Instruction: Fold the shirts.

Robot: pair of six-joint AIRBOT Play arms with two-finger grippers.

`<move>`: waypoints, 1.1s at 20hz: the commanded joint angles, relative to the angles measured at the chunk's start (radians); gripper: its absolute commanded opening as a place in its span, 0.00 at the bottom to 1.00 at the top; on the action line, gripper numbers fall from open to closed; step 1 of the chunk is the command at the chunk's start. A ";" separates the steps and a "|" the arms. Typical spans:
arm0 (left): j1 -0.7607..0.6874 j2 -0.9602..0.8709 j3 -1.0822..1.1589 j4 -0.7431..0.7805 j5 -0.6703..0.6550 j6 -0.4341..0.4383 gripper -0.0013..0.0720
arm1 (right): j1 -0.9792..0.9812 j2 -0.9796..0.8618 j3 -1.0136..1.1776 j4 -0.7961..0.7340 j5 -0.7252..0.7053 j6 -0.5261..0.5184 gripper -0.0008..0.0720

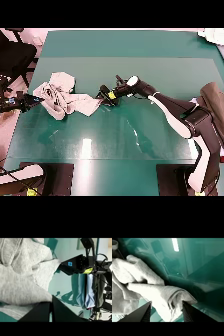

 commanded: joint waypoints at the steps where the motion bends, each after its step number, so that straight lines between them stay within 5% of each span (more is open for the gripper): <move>1: 0.000 0.001 0.001 -0.005 -0.001 0.000 0.05 | 0.019 -0.005 0.001 0.016 -0.057 0.011 0.62; 5: 0.000 0.001 0.001 -0.020 -0.016 0.000 0.05 | 0.023 -0.030 0.003 0.090 -0.059 0.010 0.58; 6: 0.000 0.001 0.001 -0.021 -0.019 0.000 0.05 | 0.023 -0.031 0.003 0.094 -0.059 0.008 0.36; 7: 0.000 0.001 0.001 -0.022 -0.021 0.000 0.05 | 0.023 -0.030 0.011 0.093 -0.058 -0.006 0.02; 16: -0.120 0.069 0.028 -0.323 -0.058 0.011 0.05 | -0.081 0.027 0.352 0.075 -0.027 -0.132 0.03; 20: -0.227 0.114 0.155 -0.437 0.030 -0.006 0.05 | -0.240 0.170 0.402 -0.077 0.021 -0.132 0.03; 22: -0.257 0.114 0.293 -0.434 0.077 -0.082 0.05 | -0.340 0.293 0.323 -0.182 0.052 -0.132 0.03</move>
